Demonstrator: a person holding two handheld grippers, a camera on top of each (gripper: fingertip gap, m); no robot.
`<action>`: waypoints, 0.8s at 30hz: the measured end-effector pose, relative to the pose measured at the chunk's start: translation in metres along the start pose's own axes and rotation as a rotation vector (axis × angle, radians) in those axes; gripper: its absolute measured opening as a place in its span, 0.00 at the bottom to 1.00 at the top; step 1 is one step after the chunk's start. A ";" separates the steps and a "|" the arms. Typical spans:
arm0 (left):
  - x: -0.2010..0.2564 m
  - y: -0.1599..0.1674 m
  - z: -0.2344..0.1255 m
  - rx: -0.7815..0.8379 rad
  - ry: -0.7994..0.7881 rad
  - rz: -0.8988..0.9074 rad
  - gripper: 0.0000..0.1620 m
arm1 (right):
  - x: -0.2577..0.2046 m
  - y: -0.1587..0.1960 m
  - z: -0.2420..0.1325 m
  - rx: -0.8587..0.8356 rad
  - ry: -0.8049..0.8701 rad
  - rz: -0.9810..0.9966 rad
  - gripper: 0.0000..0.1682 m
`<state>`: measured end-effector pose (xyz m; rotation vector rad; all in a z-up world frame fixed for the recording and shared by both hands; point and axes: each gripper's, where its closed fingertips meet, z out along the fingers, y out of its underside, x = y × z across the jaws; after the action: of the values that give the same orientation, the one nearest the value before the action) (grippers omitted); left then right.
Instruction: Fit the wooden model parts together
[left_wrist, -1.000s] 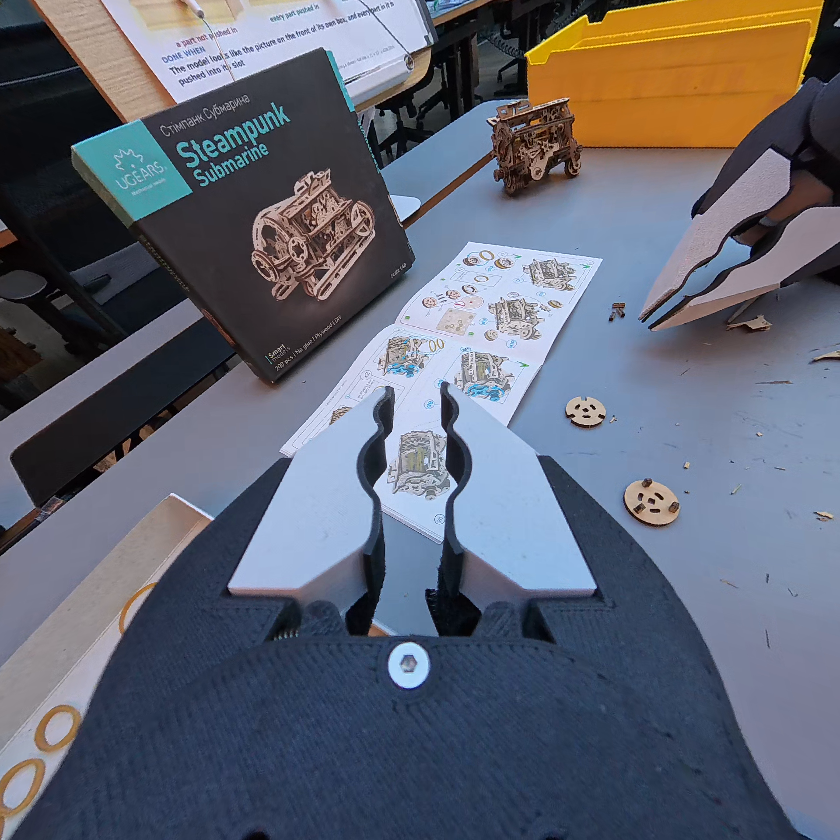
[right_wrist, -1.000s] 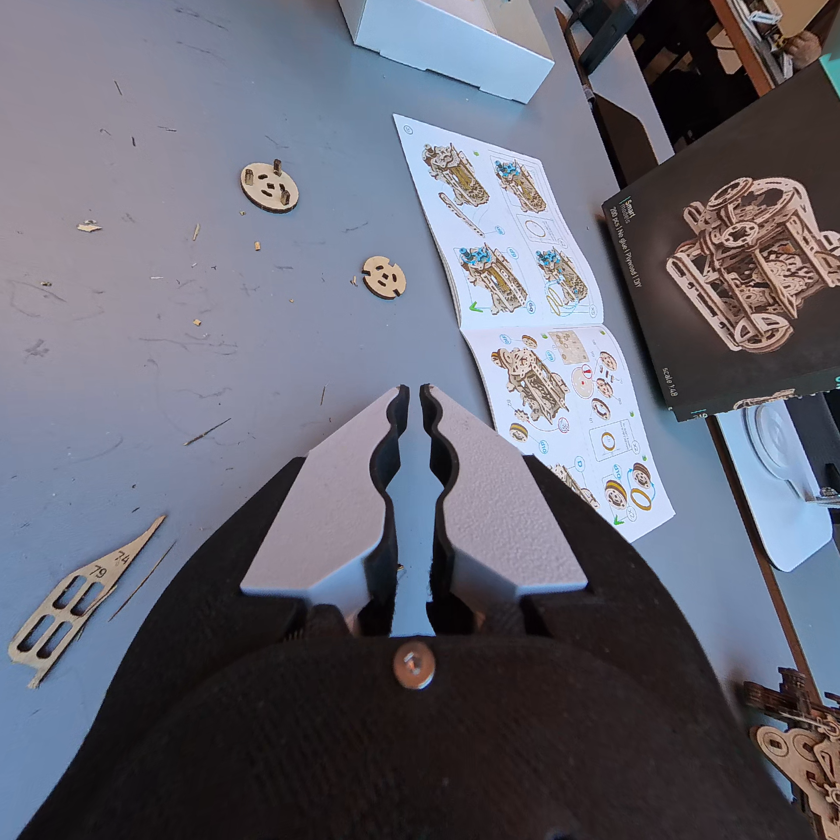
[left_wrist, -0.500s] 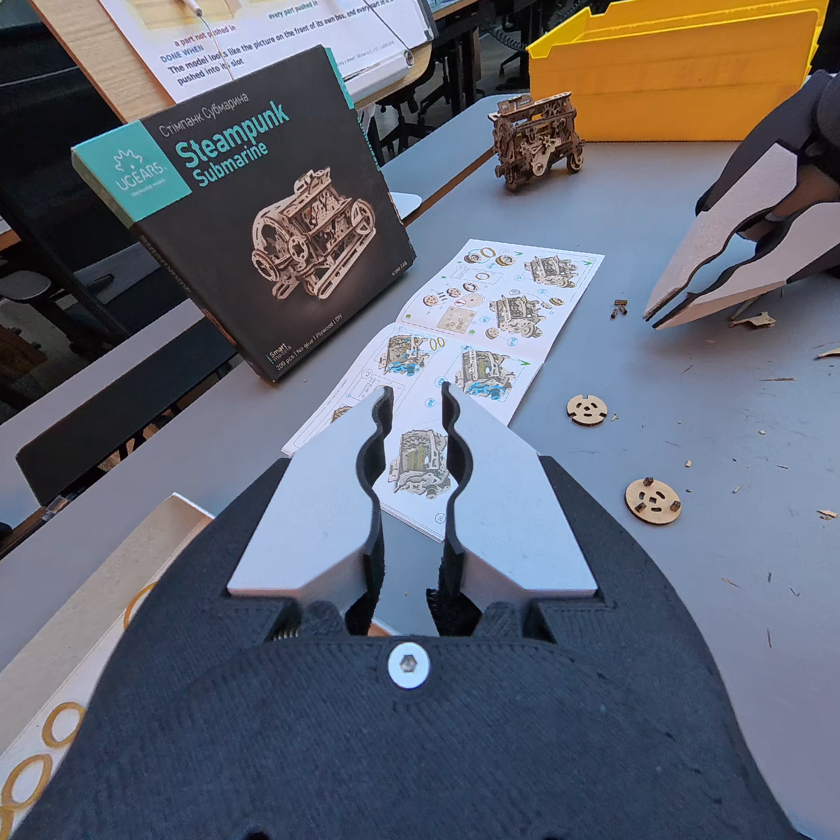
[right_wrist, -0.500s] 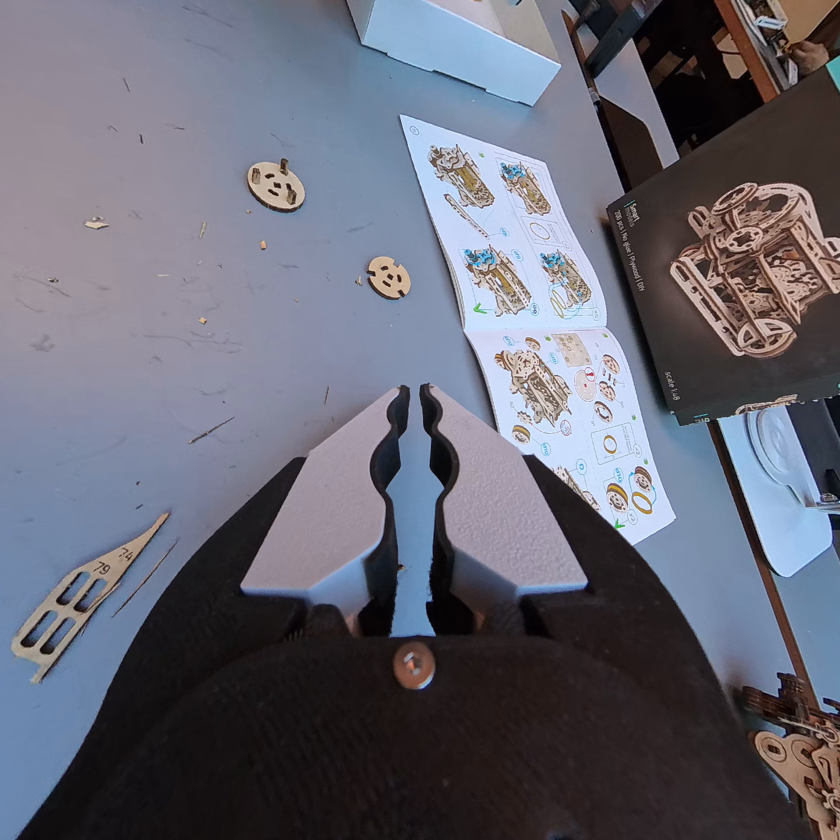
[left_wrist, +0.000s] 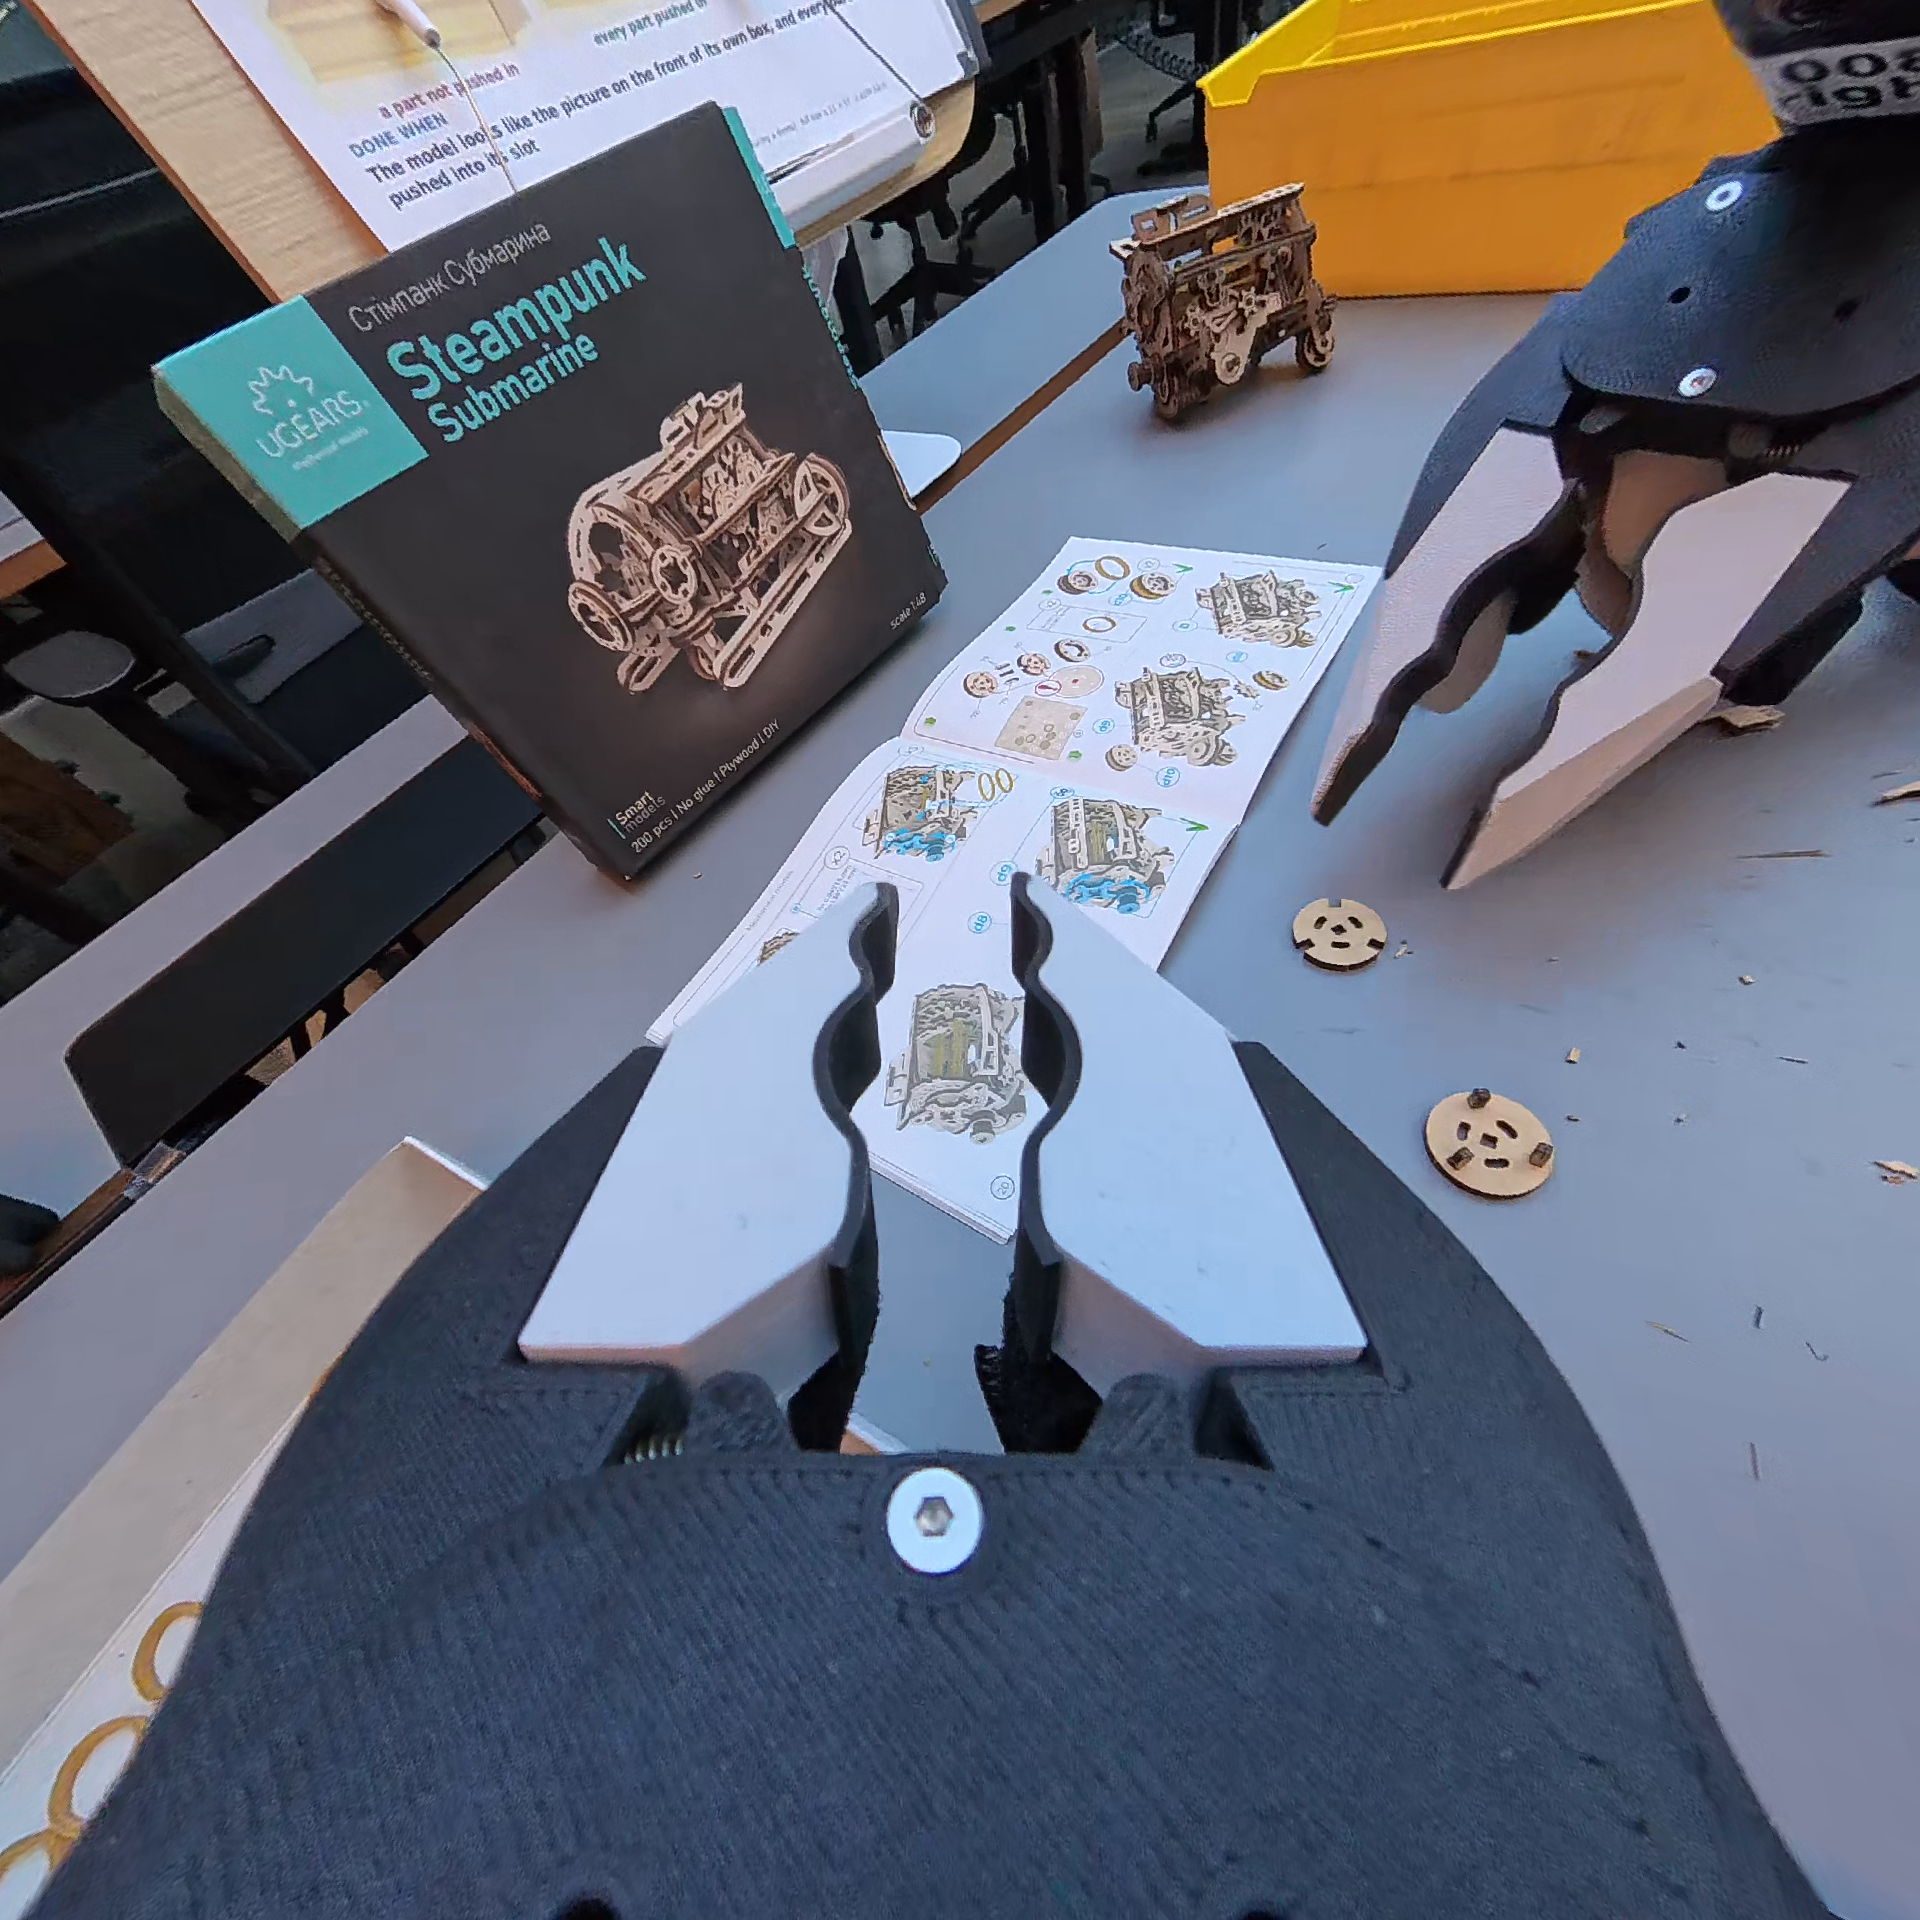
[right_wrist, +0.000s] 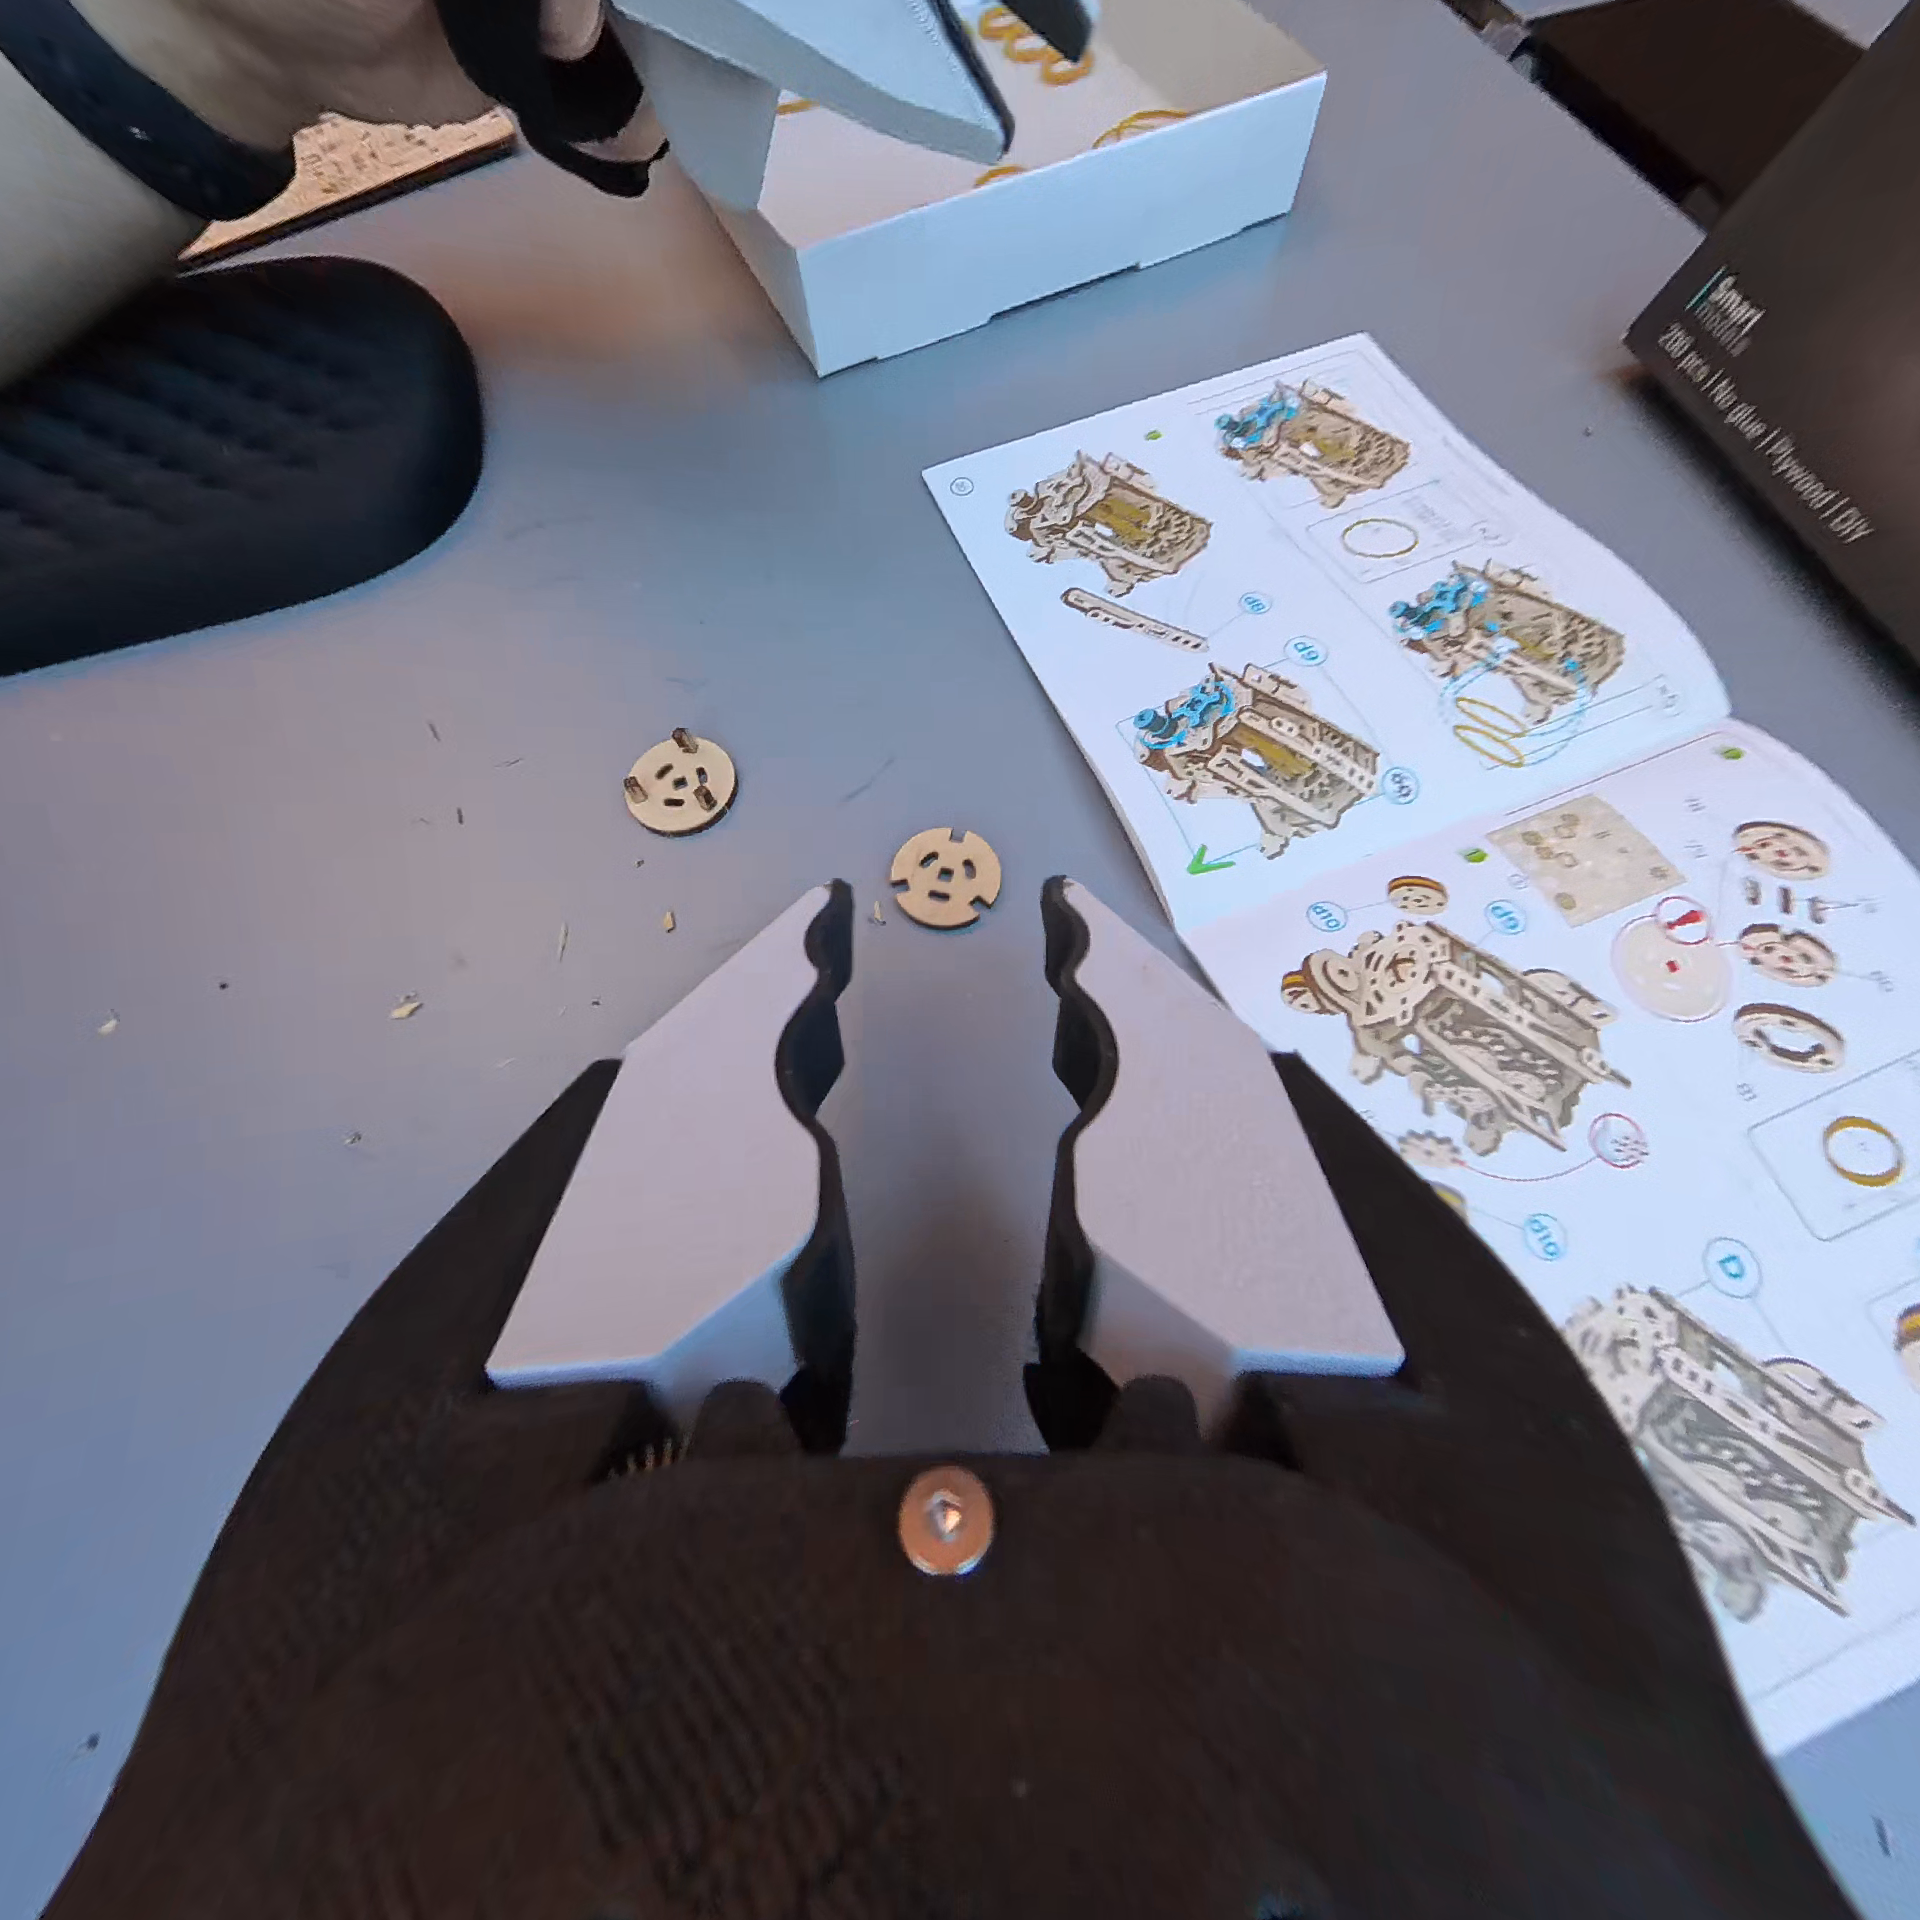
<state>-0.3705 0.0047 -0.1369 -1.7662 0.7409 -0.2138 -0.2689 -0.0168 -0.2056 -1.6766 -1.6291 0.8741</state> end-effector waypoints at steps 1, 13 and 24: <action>0.001 -0.001 0.000 -0.002 -0.001 0.007 0.12 | -0.001 0.003 0.001 -0.011 -0.024 0.015 0.25; 0.007 -0.001 0.003 -0.007 0.014 0.022 0.12 | -0.002 0.004 0.015 -0.058 -0.047 -0.007 0.24; 0.010 0.000 0.005 -0.017 0.025 0.030 0.12 | 0.001 0.010 0.021 -0.096 -0.008 -0.065 0.17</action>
<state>-0.3601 0.0029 -0.1413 -1.7703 0.7892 -0.2099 -0.2799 -0.0162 -0.2258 -1.6762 -1.7453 0.7832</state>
